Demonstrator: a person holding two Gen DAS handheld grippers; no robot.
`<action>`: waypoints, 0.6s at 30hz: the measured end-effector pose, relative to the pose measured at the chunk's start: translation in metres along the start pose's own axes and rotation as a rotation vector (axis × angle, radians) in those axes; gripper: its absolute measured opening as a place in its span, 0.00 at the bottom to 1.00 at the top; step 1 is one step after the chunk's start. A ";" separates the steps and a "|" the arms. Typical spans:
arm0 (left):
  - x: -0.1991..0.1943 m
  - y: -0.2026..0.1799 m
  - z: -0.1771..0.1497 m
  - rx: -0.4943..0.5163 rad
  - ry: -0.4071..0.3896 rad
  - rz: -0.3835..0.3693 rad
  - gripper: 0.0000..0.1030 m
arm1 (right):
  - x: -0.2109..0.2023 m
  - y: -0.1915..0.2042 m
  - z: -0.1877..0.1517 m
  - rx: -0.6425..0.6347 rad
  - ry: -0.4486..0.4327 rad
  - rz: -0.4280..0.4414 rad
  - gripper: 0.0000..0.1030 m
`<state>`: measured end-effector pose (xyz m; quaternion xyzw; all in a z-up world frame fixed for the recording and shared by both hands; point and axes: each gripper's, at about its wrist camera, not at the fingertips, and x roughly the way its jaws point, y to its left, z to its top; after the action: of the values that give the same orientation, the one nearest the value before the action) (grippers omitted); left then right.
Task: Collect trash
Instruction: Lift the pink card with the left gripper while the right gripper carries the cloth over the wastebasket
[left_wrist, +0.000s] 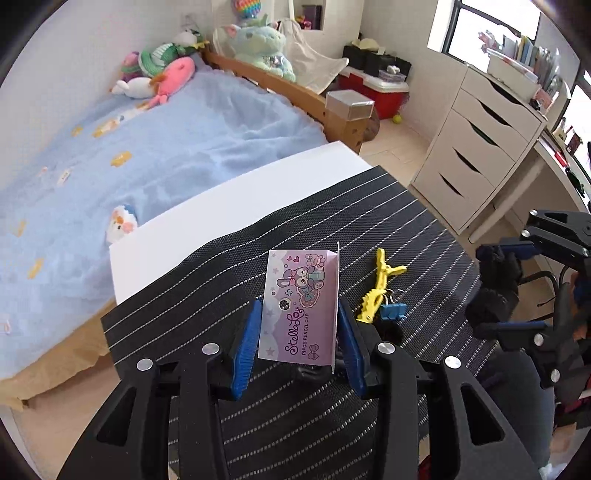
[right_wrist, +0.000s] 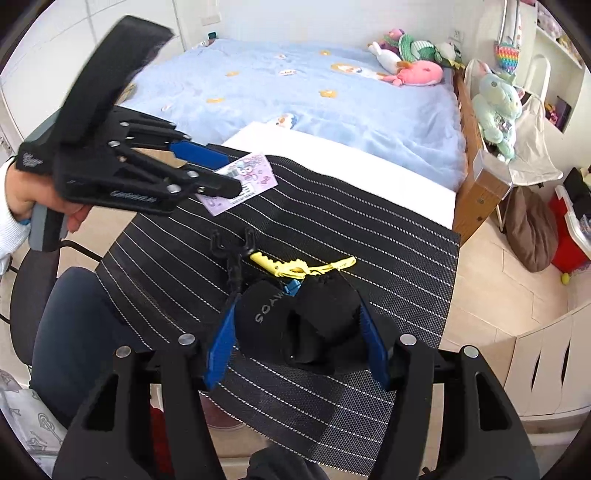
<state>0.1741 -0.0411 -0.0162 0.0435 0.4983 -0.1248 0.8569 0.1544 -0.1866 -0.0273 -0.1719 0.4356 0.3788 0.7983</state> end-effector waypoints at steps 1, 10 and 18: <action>-0.007 -0.003 -0.004 0.005 -0.013 0.004 0.39 | -0.003 0.002 0.000 -0.002 -0.007 -0.001 0.58; -0.062 -0.024 -0.038 0.032 -0.121 -0.001 0.39 | -0.034 0.025 -0.005 -0.030 -0.080 -0.014 0.58; -0.095 -0.040 -0.074 0.027 -0.186 -0.002 0.39 | -0.060 0.049 -0.019 -0.053 -0.135 -0.018 0.58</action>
<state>0.0568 -0.0491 0.0308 0.0429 0.4148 -0.1359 0.8987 0.0863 -0.1937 0.0142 -0.1712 0.3690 0.3937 0.8244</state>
